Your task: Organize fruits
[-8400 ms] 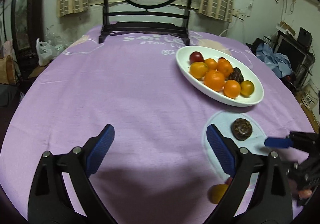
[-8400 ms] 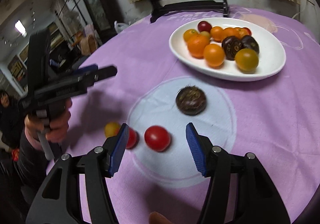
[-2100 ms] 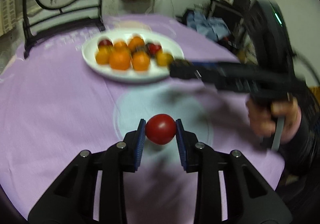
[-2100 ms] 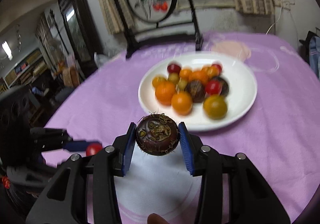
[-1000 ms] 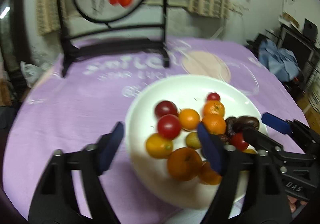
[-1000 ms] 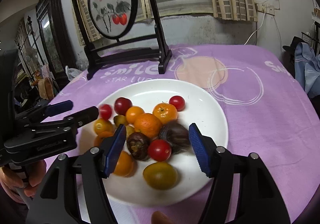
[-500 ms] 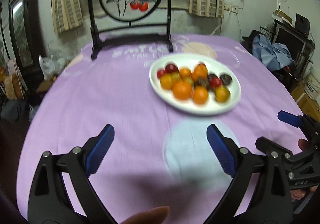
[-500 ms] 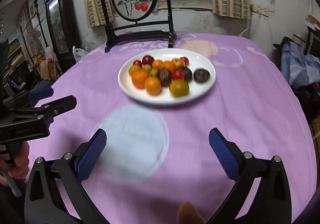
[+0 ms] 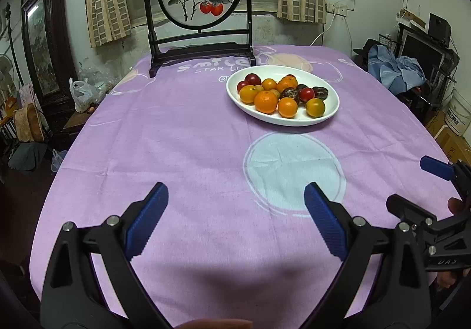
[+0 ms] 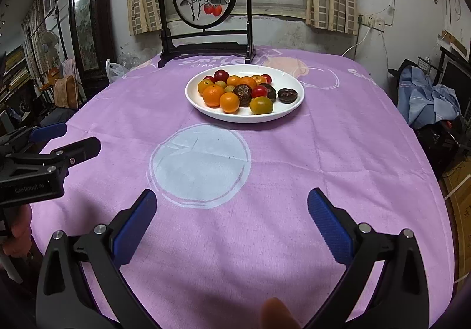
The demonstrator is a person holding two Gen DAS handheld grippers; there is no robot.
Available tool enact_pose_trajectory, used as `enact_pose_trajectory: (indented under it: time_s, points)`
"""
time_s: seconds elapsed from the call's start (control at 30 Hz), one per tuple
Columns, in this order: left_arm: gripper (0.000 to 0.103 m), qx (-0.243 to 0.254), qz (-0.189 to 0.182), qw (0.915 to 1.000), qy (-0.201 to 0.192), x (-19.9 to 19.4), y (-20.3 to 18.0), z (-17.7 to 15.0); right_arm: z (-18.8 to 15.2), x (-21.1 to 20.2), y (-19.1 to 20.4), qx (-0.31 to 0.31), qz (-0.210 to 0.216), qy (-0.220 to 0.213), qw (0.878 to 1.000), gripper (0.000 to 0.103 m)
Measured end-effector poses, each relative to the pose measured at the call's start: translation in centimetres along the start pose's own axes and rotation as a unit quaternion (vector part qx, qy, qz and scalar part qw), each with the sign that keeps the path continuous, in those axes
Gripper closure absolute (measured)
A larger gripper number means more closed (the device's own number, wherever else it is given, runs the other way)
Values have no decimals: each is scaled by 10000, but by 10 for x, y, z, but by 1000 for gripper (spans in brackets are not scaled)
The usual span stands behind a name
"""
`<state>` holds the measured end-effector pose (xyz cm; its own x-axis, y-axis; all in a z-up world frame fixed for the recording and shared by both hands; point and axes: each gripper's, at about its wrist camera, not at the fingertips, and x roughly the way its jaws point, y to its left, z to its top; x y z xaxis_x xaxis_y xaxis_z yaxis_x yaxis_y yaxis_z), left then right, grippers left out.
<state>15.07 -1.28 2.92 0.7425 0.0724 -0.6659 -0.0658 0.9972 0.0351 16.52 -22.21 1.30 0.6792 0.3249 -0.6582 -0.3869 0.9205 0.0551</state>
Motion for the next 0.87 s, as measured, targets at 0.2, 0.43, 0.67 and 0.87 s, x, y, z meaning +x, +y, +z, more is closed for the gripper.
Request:
enact_pose_trajectory:
  time_s: [0.2, 0.43, 0.67, 0.87]
  points:
    - [8, -13, -23, 10000, -49, -7, 1, -1, 0, -7, 0, 6, -16, -67, 10000, 1]
    - [8, -14, -46, 10000, -32, -9, 0, -1, -1, -10, 1, 8, -22, -84, 10000, 1]
    - [8, -21, -13, 10000, -46, -11, 0, -1, 0, -10, 1, -1, -13, -88, 10000, 1]
    - [8, -29, -14, 10000, -32, -10, 0, 0, 0, -10, 2, 5, -19, -87, 10000, 1]
